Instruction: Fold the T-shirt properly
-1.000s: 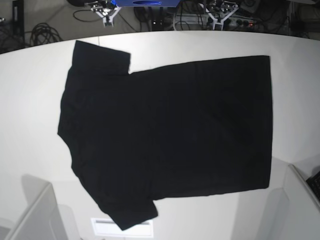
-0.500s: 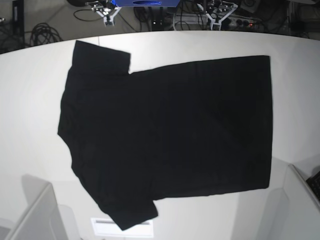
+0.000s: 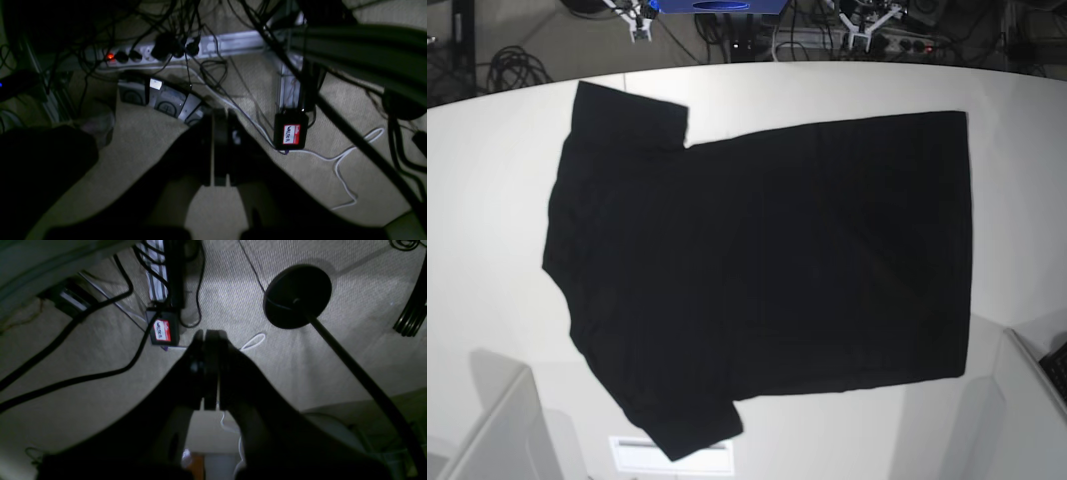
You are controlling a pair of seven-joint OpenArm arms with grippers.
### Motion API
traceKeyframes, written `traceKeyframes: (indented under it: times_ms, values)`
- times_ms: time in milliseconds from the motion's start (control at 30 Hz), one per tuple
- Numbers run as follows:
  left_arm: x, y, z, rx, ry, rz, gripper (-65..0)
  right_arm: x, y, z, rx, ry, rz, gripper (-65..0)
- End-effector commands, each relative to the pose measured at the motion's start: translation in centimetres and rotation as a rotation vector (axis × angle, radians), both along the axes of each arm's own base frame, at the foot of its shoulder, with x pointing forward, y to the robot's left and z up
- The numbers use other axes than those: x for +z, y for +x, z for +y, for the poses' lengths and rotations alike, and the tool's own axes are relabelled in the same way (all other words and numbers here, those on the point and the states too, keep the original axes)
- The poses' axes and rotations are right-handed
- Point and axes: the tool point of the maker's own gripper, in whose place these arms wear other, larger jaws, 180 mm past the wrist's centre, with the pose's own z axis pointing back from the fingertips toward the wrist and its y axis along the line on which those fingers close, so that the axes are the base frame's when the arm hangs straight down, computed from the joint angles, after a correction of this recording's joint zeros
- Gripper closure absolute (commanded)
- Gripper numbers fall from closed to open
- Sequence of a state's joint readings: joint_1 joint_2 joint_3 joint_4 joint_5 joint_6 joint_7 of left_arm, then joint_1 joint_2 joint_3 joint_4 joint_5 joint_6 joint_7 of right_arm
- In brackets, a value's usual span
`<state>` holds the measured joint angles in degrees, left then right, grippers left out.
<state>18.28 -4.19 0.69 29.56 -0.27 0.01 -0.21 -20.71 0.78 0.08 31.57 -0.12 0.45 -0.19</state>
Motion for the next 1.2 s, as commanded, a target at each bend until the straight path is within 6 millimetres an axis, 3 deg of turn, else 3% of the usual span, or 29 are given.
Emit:
traceKeyframes:
  times_ms: [0,133,200,333,533,600,767,933,1033,1167]
  values:
    - [0.3,-0.4,0.8,-0.006,0.016,-0.006,0.0,0.3,-0.3,-0.2,-0.007,-0.003,-0.011,0.0]
    - [1.5,-1.3,0.5,-0.022,0.009,-0.04,0.0,1.4,-1.1,-0.3,-0.01,-0.006,-0.023,0.0]
    - [2.3,-1.5,1.2,-0.039,0.019,-0.058,0.0,2.0,-1.3,-1.6,-0.057,-0.032,-0.011,0.0]
    - [3.7,-2.3,2.0,-0.045,0.029,-0.082,0.0,3.9,-0.8,-3.5,-0.112,-0.072,-0.06,0.0]
    - [6.4,-2.4,2.7,-0.082,0.034,-0.14,0.0,7.0,-0.6,-4.0,-0.098,-0.087,-0.141,0.0]
    - [7.8,-1.8,2.8,-0.081,0.037,-0.183,0.0,8.0,-0.1,-4.2,-0.095,-0.095,-0.172,0.0]
    - [12.0,0.3,5.3,-0.041,0.1,-0.299,0.0,10.2,0.6,-4.0,-0.102,-0.093,-0.224,0.0]
    - [15.1,2.1,7.6,-0.028,0.159,-0.382,0.0,13.1,2.5,-7.0,-0.268,-0.142,-0.277,0.0]
    - [17.3,3.6,7.7,-0.074,0.163,-0.437,0.0,15.0,3.9,-8.8,-0.299,-0.179,-0.317,0.0]
    - [20.3,5.3,5.5,-0.139,0.117,-0.504,0.0,18.2,6.2,-10.4,-0.336,-0.201,-0.395,0.0]
